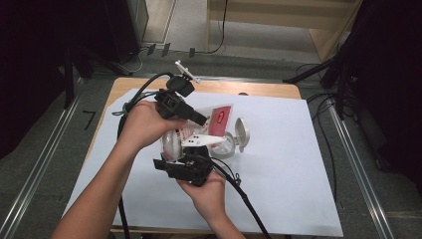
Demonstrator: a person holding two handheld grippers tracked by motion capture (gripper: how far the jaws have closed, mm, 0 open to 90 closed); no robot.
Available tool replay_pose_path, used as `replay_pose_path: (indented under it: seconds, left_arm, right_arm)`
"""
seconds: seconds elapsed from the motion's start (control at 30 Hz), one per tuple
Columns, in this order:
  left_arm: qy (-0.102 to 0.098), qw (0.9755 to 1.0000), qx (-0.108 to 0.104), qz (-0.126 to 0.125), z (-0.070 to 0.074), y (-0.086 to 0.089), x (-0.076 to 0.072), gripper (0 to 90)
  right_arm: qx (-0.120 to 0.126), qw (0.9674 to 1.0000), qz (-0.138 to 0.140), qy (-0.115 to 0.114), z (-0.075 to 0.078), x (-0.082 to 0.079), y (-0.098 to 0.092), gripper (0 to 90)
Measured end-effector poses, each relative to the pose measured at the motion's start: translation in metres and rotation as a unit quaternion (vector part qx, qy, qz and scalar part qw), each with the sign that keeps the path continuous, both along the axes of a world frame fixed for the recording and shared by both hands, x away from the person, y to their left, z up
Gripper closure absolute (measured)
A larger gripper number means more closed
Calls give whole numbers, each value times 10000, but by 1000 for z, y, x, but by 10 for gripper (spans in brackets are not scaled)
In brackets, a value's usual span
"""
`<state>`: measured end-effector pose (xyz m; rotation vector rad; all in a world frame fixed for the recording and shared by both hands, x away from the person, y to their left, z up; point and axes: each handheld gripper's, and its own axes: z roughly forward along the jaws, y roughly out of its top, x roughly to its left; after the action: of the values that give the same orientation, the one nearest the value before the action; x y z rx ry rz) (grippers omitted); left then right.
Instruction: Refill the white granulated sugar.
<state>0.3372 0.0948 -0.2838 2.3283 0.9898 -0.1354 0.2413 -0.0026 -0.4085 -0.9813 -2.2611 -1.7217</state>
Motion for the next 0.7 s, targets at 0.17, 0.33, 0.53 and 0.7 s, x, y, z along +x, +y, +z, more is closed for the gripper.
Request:
replay_pose_path:
  seconds: [0.17,0.33,0.53,0.7]
  left_arm:
    - [3,10000,-6,11,0,-1,-1,865]
    - [60,10000,-10,36,0,-1,0,865]
    - [40,10000,15,-8,0,-1,-1,864]
    - [15,10000,15,-1,1,-2,-2,862]
  right_arm:
    - [8,10000,-13,-21,0,0,0,636]
    - [26,10000,-18,-39,-1,-1,0,634]
    - [5,10000,19,-79,-1,-1,0,633]
    - [56,9999,5,-103,-1,-2,0,637]
